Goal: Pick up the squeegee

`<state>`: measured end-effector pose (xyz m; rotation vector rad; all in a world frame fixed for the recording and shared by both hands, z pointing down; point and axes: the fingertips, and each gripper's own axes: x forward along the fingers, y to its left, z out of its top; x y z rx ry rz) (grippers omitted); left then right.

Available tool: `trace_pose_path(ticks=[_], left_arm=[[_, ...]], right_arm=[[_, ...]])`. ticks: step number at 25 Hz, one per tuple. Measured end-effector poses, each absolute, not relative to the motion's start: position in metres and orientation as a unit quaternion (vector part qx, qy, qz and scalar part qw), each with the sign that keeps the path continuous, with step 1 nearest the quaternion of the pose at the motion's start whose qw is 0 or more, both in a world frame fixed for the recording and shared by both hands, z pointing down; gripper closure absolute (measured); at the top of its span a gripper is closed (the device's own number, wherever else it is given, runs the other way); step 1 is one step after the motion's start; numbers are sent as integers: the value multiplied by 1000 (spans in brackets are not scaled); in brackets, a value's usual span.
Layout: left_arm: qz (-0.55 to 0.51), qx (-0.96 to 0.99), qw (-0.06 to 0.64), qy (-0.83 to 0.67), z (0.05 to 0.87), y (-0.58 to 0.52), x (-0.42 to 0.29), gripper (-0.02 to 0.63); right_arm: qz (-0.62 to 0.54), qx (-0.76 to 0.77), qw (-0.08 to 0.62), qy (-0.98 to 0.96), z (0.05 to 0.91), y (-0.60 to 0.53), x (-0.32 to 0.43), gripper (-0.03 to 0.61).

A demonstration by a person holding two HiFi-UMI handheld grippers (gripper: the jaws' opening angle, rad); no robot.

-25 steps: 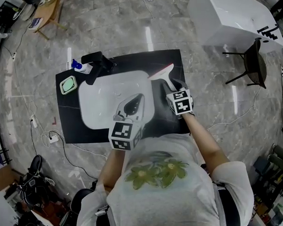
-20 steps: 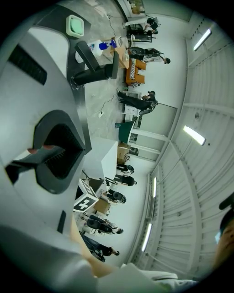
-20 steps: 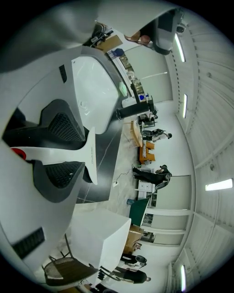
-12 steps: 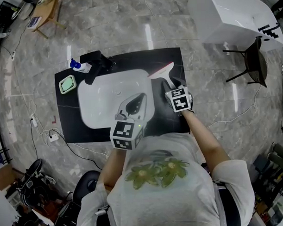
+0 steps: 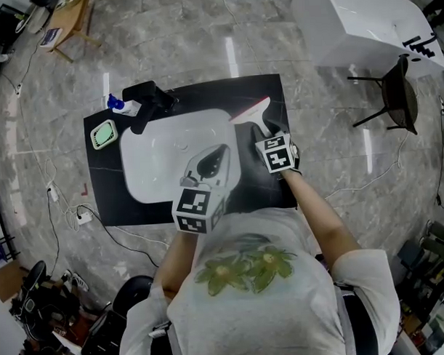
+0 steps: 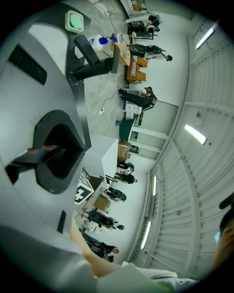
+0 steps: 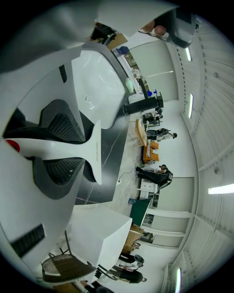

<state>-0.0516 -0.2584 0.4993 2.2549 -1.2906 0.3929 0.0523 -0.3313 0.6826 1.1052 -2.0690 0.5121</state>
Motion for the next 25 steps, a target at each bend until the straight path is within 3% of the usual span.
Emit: trace_pose_path(ticks=[13, 25], left_arm=[[147, 835, 246, -470, 493, -258, -49, 604], [146, 838, 231, -473, 484, -253, -53, 604]], right_arm=[[187, 424, 387, -797, 686, -332, 54, 472], [201, 433, 362, -801, 667, -326, 60, 472]])
